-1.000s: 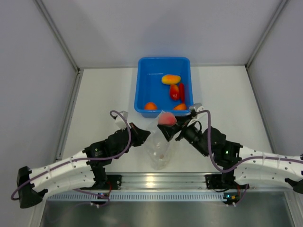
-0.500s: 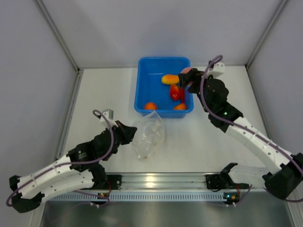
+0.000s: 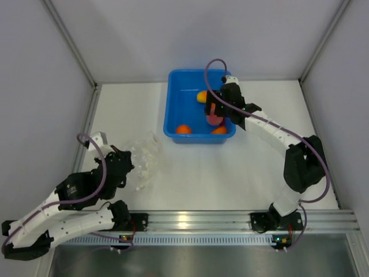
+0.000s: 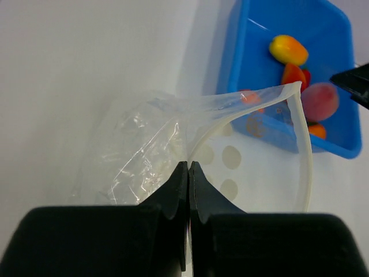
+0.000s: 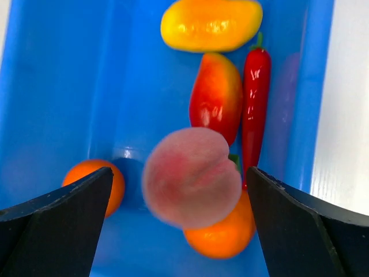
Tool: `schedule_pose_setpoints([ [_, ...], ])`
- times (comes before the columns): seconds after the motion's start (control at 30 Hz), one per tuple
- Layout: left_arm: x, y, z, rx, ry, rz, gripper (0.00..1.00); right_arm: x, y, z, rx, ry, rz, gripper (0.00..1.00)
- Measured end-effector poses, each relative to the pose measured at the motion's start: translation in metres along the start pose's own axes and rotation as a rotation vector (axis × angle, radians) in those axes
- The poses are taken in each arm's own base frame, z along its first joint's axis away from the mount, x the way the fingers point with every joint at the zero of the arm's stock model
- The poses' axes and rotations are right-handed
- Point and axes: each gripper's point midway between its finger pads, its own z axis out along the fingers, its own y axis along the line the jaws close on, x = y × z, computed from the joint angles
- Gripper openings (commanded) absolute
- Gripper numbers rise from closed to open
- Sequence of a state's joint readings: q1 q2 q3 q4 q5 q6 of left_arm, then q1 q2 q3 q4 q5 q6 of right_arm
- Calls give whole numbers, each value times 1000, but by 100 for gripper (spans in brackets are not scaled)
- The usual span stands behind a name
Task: Open the zip-top bag and remove the fake food
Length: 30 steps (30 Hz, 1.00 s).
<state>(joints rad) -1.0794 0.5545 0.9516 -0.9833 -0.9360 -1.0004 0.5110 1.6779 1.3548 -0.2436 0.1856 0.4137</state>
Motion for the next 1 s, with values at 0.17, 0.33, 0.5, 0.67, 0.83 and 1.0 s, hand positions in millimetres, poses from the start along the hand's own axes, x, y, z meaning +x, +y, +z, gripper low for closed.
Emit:
schedule_pose_setpoints([
  [0.17, -17, 26, 1, -191, -68, 62, 0, 16, -2, 5, 4, 63, -9, 99],
  [0.33, -35, 25, 11, -325, -148, 111, 0, -1, 3, -3, -2, 41, -15, 99],
  [0.5, -31, 33, 32, -490, -158, 280, 0, -16, -1, -34, 6, 18, -33, 100],
  [0.67, -13, 59, 65, -702, -63, 458, 0, -43, -3, -97, -37, -82, -36, 99],
  [0.83, 6, 107, 95, -890, 58, 432, 0, -52, -7, -165, -114, -188, -15, 100],
  [1.0, 8, 138, 110, -974, 100, 352, 0, -43, -14, -201, -161, -237, -8, 99],
])
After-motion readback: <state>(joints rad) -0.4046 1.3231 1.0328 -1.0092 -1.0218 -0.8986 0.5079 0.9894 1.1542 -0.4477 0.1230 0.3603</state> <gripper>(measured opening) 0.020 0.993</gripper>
